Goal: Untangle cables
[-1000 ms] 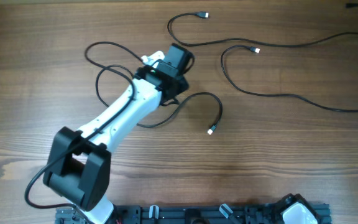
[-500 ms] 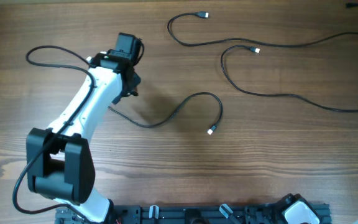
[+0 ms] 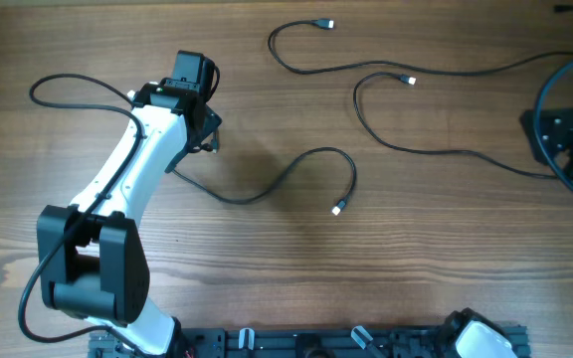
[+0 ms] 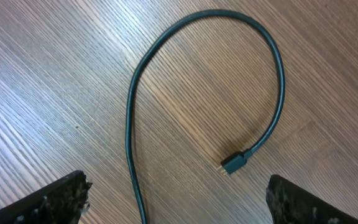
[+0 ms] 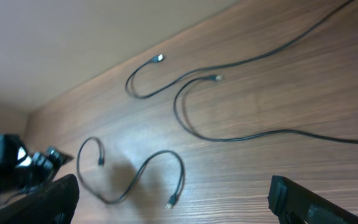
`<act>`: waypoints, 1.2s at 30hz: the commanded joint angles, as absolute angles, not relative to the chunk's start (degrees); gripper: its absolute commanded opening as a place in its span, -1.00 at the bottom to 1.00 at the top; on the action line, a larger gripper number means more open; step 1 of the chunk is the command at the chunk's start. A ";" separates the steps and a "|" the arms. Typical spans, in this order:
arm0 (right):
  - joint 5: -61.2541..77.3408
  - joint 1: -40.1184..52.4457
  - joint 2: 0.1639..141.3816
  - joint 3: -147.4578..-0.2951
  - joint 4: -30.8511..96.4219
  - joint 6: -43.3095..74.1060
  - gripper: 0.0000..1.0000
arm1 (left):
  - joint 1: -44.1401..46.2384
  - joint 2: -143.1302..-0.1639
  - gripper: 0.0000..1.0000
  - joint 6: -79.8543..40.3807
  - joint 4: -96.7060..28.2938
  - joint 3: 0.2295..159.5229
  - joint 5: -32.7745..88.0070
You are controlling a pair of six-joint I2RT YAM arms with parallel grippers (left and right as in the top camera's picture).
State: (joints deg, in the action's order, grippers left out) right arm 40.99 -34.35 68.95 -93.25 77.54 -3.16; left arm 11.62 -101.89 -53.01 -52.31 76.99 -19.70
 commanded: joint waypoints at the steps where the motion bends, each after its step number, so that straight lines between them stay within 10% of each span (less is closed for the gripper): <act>1: 42.04 -29.80 71.57 -93.30 77.12 -4.47 0.99 | 11.22 -100.62 0.95 -52.66 -52.42 76.71 -22.17; 36: 23.75 11.49 110.67 -93.30 64.64 8.27 0.99 | 11.22 -100.64 0.99 -47.53 -52.84 76.71 -26.11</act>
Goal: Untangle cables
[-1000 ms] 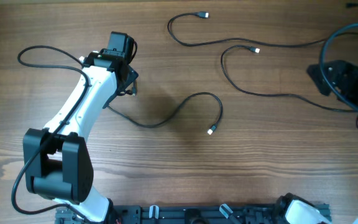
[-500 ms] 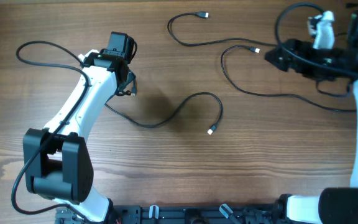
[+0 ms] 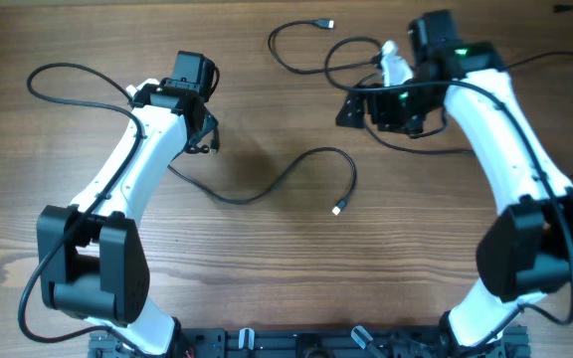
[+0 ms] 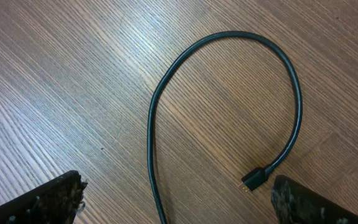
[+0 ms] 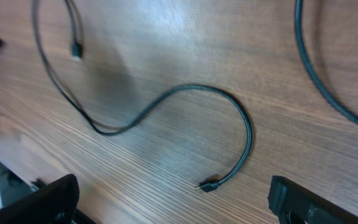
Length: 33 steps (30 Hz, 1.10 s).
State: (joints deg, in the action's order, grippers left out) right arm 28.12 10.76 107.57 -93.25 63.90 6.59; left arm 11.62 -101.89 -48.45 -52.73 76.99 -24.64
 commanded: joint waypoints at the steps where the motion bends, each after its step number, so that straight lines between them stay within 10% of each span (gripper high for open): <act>1: 22.72 11.68 111.74 -93.27 65.01 10.79 1.00 | 11.22 -100.62 0.99 -47.53 -52.82 76.71 -26.04; 21: 13.98 19.79 116.62 -78.70 56.34 36.47 1.00 | 11.22 -101.43 1.00 -46.68 -50.13 76.71 -26.09; 33: 12.19 25.41 116.71 -75.35 52.95 43.05 0.46 | 11.22 -101.71 1.00 -46.65 -50.46 76.71 -26.09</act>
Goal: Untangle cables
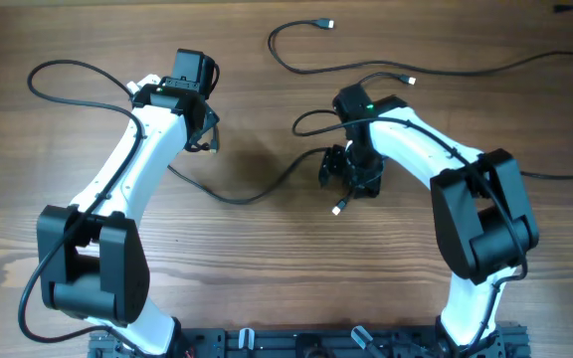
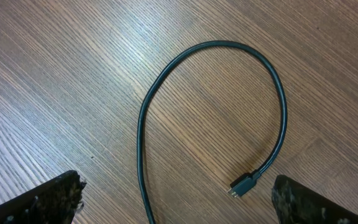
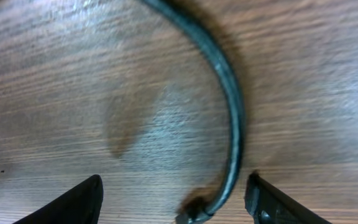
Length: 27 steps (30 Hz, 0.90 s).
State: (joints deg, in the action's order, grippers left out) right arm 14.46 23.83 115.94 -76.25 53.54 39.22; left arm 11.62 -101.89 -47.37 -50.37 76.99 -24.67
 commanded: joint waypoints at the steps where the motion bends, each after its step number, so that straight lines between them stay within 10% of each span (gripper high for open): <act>1: 11.44 25.76 116.71 -75.35 52.93 44.01 0.42 | 11.22 -101.71 1.00 -46.65 -50.57 76.71 -26.06; 6: 10.28 26.61 116.71 -75.35 52.53 45.23 0.08 | 11.22 -101.71 1.00 -46.68 -51.20 76.71 -26.06; 14: 6.98 26.61 116.71 -75.33 52.84 48.14 0.05 | 11.22 -101.73 0.99 -46.68 -52.38 76.71 -26.06; 21: 6.79 26.61 116.71 -75.33 52.73 48.12 -0.78 | 11.22 -101.75 0.99 -46.68 -53.25 76.71 -26.06; 27: 6.79 26.61 116.71 -75.33 52.73 48.07 -0.92 | 11.22 -101.80 0.98 -46.68 -53.65 76.71 -26.04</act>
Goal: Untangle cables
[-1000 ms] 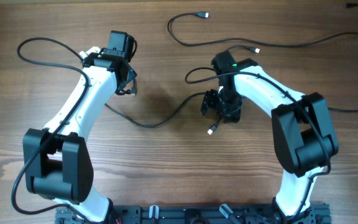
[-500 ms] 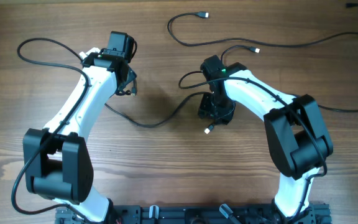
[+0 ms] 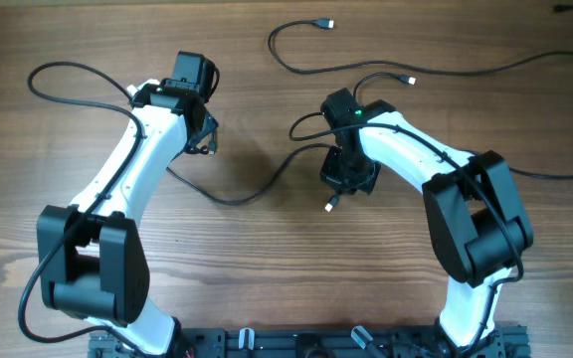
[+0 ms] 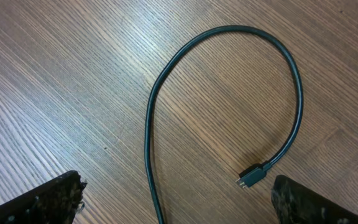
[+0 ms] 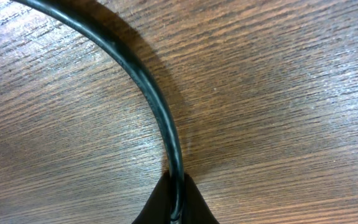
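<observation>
A dark cable (image 3: 235, 198) snakes across the middle of the table. Its right plug (image 3: 329, 207) lies just below my right gripper (image 3: 347, 180). In the right wrist view the right gripper (image 5: 178, 200) is shut on this cable (image 5: 143, 79), low against the wood. The cable's left end curls into a loop (image 4: 229, 31) with a plug (image 4: 252, 177) under my left gripper (image 3: 200, 130). The left gripper (image 4: 178, 208) hovers open above that loop, touching nothing.
Two more dark cables lie at the back: one (image 3: 285, 62) with a plug at the top, another with its plug (image 3: 411, 81) right of the right arm, trailing to the right edge. A thin wire loop (image 3: 43, 75) lies at the far left.
My right gripper was open, straddling the cable near its right plug. Now it is shut on the cable. The plug end has shifted slightly left. The left arm has barely moved.
First the right arm was off at the table's right edge while the left gripper hung open over the looped left end. Then the right arm was over the back middle. Then it stood low and open at the cable's right end, and now it grips it.
</observation>
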`<act>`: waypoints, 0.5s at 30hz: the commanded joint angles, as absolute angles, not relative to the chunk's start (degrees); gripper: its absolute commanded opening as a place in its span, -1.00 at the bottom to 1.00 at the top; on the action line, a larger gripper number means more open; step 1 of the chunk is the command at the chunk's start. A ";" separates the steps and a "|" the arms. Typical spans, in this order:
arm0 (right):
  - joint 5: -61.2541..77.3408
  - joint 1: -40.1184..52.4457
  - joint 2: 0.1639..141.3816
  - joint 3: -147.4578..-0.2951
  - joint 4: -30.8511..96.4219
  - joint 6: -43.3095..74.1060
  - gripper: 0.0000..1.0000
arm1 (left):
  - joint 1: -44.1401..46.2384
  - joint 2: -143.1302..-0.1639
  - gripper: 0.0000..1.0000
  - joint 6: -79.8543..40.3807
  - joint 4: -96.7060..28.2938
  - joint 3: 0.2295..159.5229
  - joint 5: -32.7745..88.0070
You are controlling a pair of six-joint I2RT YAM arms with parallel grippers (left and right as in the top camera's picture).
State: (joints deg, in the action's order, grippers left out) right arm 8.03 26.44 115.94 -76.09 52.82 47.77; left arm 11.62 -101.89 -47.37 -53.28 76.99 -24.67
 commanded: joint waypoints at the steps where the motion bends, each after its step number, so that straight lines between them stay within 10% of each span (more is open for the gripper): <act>1: 6.79 26.61 116.71 -75.33 52.73 48.03 -0.91 | 11.22 -101.80 0.99 -46.68 -53.67 76.71 -26.04; 15: 5.76 26.61 116.71 -75.33 49.65 47.97 -0.91 | 11.66 -101.80 0.54 -46.72 -59.86 76.69 -15.46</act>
